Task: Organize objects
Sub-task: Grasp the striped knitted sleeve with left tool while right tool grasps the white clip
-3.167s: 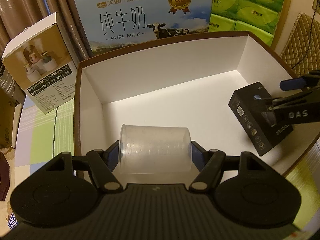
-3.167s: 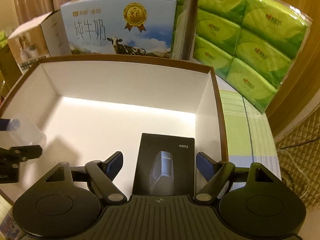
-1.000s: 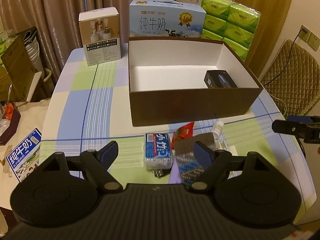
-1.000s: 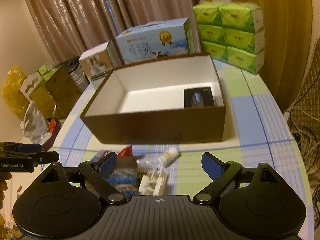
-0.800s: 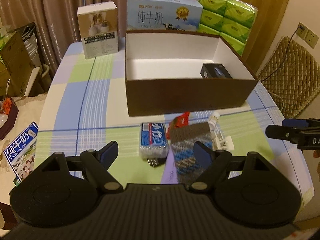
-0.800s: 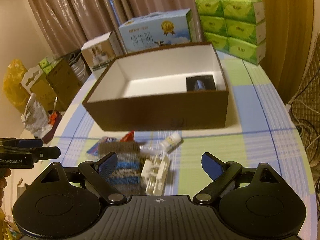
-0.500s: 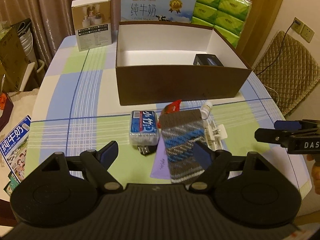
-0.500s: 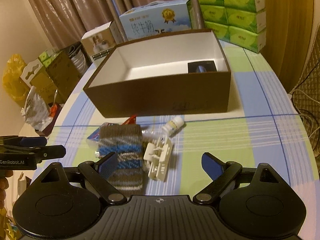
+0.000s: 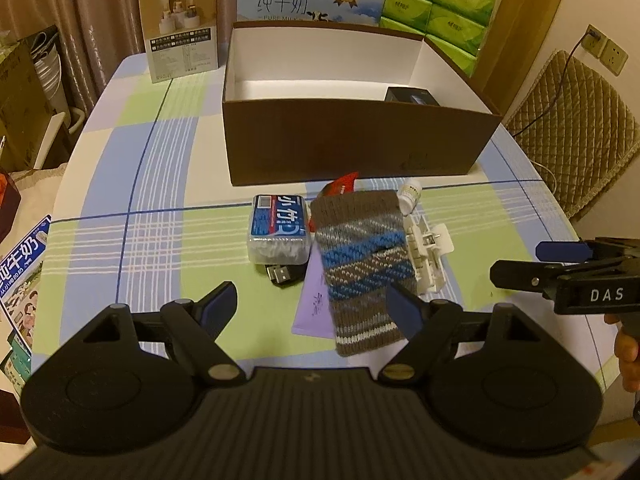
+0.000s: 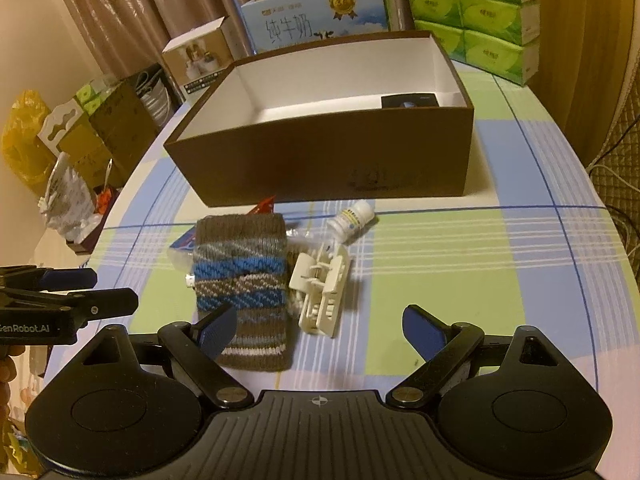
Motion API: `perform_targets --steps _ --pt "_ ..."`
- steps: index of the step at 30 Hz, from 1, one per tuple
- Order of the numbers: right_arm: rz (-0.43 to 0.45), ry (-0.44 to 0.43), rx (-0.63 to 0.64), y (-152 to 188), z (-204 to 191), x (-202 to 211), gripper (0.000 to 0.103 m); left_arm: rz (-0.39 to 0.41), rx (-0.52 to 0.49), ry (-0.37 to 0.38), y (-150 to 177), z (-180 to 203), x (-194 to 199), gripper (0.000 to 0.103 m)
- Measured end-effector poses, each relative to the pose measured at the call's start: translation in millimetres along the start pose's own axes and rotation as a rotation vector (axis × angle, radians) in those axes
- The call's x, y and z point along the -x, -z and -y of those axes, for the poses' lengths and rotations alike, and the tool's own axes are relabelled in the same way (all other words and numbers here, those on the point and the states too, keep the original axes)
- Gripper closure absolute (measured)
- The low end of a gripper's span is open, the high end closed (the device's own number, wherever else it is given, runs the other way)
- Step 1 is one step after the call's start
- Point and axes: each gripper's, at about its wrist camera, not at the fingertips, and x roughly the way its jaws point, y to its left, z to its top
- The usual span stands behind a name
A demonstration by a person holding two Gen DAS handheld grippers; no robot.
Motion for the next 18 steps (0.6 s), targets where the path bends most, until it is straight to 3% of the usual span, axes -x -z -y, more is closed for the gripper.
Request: perform_targets --steps 4,14,18 --pt "-0.006 0.003 0.007 2 -2 -4 0.016 -0.001 -0.006 0.002 2 1 -4 0.024" --pt "-0.023 0.002 0.006 3 -2 -26 0.041 -0.015 -0.015 -0.006 1 4 -21 0.026" --pt "-0.029 0.003 0.006 0 -3 -39 0.044 -0.020 -0.013 -0.004 -1 5 -31 0.027"
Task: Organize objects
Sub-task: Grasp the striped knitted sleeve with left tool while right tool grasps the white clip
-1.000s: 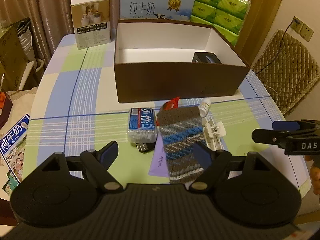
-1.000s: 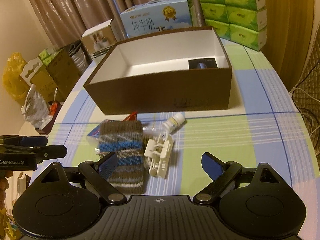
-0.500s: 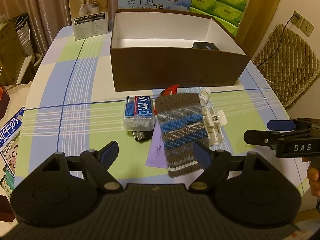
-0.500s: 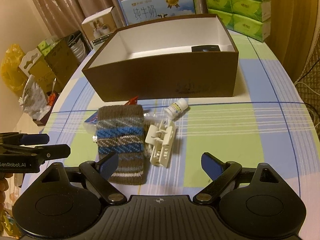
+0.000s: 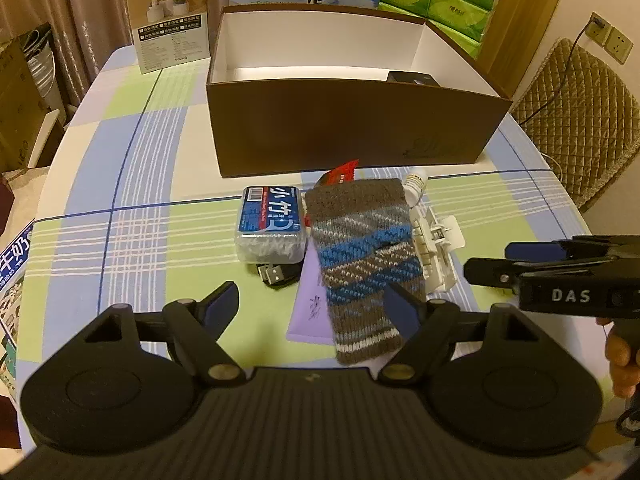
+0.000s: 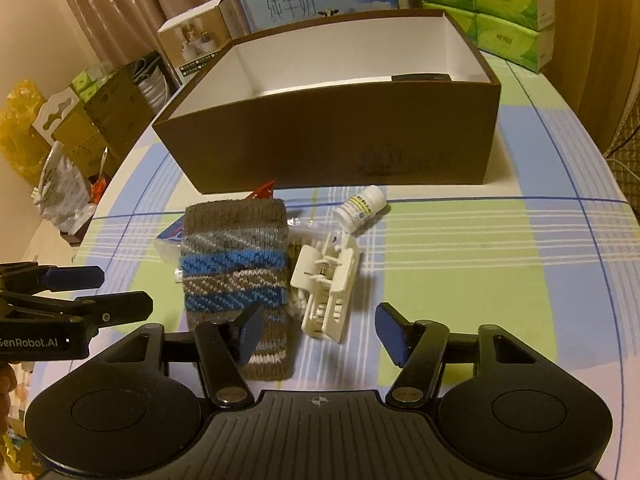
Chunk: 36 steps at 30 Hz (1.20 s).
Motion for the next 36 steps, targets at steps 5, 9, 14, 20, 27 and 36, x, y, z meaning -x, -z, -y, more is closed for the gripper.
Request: perform_targets --steps 5,9,14,20,27,36 --pt "-0.010 0.013 0.004 -4 1 -17 0.044 -0.011 0.006 -0.007 -4 -1 -12 0.027" --pt "-0.020 0.021 0.002 -8 2 -30 0.044 -0.021 0.012 -0.019 -6 -3 -21 0.027" --pt "-0.023 0.027 0.010 -11 2 -41 0.044 -0.031 0.017 -0.024 -9 -4 -29 0.027" --pt "-0.022 0.042 0.025 -15 2 -52 0.052 -0.038 0.017 -0.014 -12 -2 -36 0.028" --pt "-0.030 0.054 0.038 -14 6 -51 0.064 -0.038 -0.003 0.011 -17 9 -41 0.028" --pt "-0.034 0.080 -0.032 -5 37 -34 0.064 -0.089 -0.054 0.022 -21 43 -66 0.023"
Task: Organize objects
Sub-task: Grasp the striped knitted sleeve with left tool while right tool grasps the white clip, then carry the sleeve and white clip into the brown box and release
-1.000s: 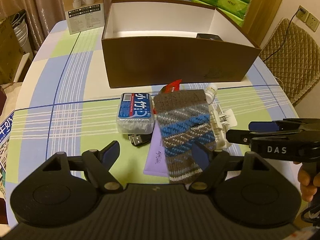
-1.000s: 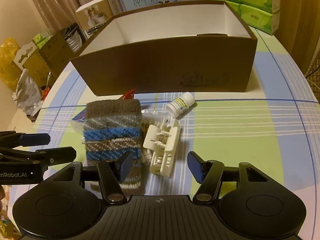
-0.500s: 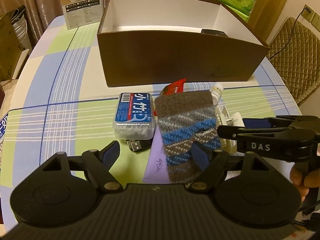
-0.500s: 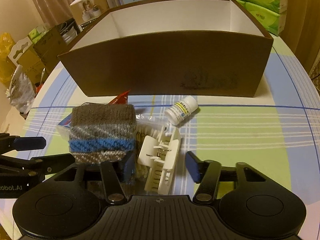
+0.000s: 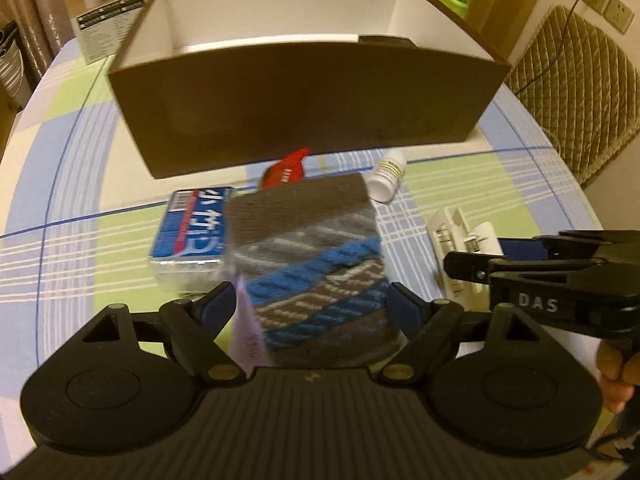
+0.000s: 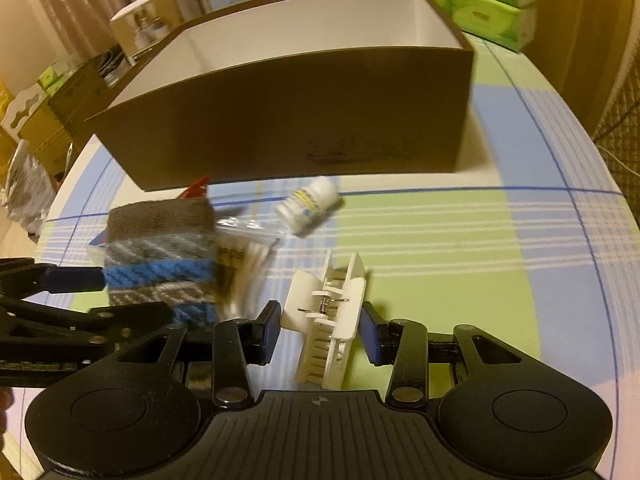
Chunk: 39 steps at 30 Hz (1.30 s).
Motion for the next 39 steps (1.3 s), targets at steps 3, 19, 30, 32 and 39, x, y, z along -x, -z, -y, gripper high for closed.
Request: perform_targets --steps 3,19,30,32,39 --pt "0.005 0.007 -0.018 2 8 4 0.064 -0.012 -0.006 -0.024 0 11 -10 0.022" --pt "0.032 0.012 0.002 15 10 7 0.066 0.090 -0.014 -0.048 14 -3 7 0.095" --pt "0.057 -0.022 0.004 22 14 30 0.066 0.106 0.043 -0.014 37 -39 58 0.096" --pt "0.064 -0.029 0.003 24 14 36 0.066 0.110 0.049 -0.018 40 -45 69 0.096" --pt "0.102 -0.072 0.005 21 9 57 0.066 0.167 0.078 -0.003 39 -52 102 0.096"
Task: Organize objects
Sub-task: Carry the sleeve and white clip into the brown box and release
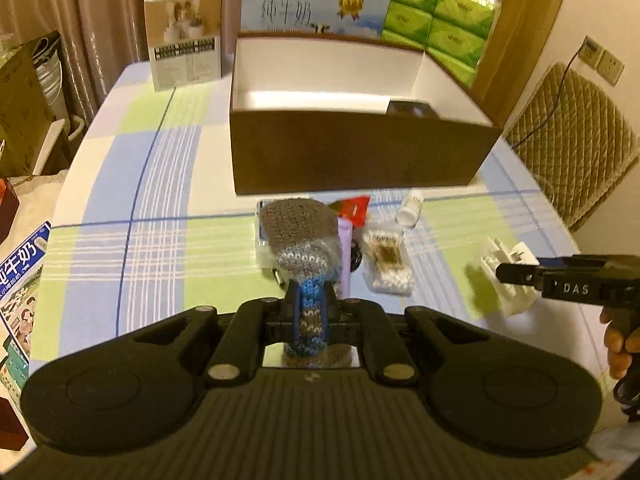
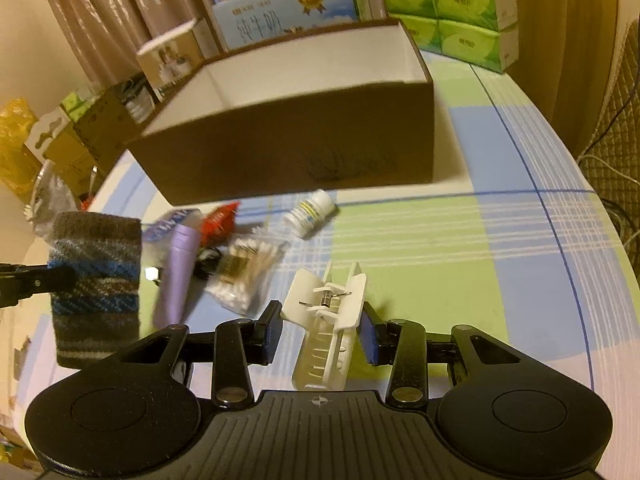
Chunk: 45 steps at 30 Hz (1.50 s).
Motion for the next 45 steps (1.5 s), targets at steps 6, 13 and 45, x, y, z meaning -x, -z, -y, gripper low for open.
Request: perform_targets --steps 6,13,45 --pt "0.066 -0.051 0.020 -16 -12 22 0.066 0.063 0.010 0.047 -18 6 22 0.096" --pt "0.138 -0.099 0.062 -47 -24 35 0.070 0.144 0.006 0.087 -51 12 31 0.096" --pt "0.190 -0.058 0.003 -196 -9 -80 0.073 0.053 0.086 0.122 -220 -5 -140 0.095"
